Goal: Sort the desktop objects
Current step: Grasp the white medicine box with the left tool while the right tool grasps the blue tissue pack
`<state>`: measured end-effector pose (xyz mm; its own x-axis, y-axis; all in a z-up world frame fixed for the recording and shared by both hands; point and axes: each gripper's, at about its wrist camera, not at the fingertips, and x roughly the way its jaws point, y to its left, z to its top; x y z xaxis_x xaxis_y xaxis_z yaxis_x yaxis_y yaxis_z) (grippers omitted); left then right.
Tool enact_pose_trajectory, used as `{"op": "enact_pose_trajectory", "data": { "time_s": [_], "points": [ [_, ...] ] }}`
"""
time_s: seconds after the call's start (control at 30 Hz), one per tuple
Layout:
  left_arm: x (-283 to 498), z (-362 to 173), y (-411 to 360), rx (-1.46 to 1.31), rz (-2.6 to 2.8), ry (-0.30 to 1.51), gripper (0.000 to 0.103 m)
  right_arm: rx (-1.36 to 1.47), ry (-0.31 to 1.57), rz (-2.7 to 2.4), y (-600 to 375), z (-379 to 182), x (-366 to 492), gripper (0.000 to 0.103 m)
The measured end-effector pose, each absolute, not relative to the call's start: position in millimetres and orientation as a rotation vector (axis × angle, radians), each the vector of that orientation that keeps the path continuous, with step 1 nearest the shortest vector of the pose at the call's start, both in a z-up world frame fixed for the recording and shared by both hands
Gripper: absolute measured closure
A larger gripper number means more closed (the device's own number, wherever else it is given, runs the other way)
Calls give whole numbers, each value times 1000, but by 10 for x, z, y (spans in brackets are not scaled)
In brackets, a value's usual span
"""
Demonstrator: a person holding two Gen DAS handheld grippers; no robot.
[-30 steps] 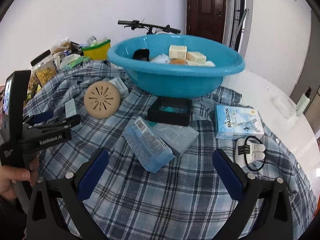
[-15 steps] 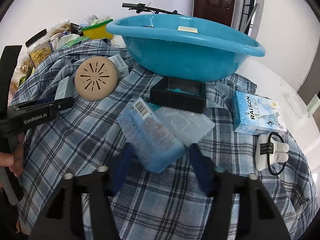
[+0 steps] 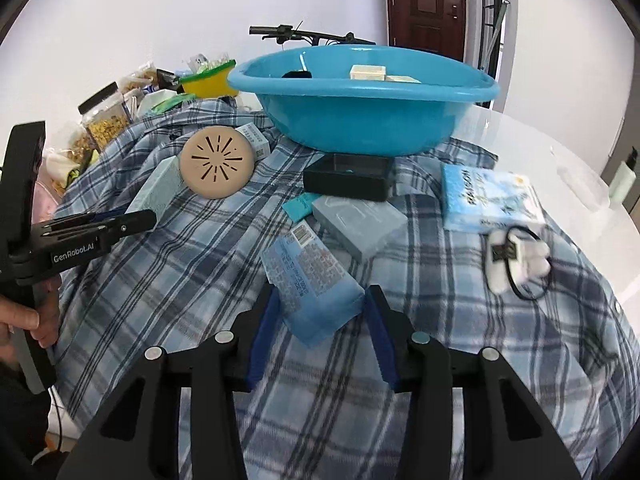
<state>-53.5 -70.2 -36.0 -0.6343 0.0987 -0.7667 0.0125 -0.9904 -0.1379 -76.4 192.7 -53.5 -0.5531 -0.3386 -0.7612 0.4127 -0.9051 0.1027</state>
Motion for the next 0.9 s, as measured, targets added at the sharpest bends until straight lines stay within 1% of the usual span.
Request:
{"op": "enact_pose_trajectory", "data": {
  "time_s": [0.13,0.3,0.37,0.47,0.5,0.57,0.6,0.63,0.67,0.73,0.77,0.9],
  "points": [
    [-319,-323,-634,-1302,2744,-190,72,1194,87,-2418,2065,-558,-592,60],
    [-105,-371,-373,-1316,2627,-108,72,1212,151,-2406,2070,-635,-392,59],
    [-47,-403,-298,-1317,2605,-105,72,1212,171,-2409,2055,-656,-351,59],
    [-9,-461,-177,-1336,2564,-77,72,1220,169,-2411,2074,-688,-342,57],
    [-10,-484,-151,-1350,2558,-63,72,1223,175,-2408,2076,-695,-351,56],
    [-62,-513,-115,-1373,2565,-40,72,1216,214,-2433,2070,-694,-369,43],
    [-85,-527,-95,-1384,2577,-19,71,1202,242,-2455,2062,-681,-379,42],
    [-106,-537,-77,-1394,2591,3,69,1190,264,-2471,2051,-665,-388,39],
    [-119,-539,-65,-1393,2600,18,64,1176,281,-2483,2040,-641,-405,37],
    [-141,-550,-46,-1377,2618,25,27,1158,308,-2486,2002,-609,-445,35],
    [-146,-537,-41,-1353,2631,15,25,1155,323,-2476,1977,-605,-464,35],
    [-219,-474,-30,-1303,2660,-7,25,1159,386,-2430,1841,-664,-530,35]
  ]
}}
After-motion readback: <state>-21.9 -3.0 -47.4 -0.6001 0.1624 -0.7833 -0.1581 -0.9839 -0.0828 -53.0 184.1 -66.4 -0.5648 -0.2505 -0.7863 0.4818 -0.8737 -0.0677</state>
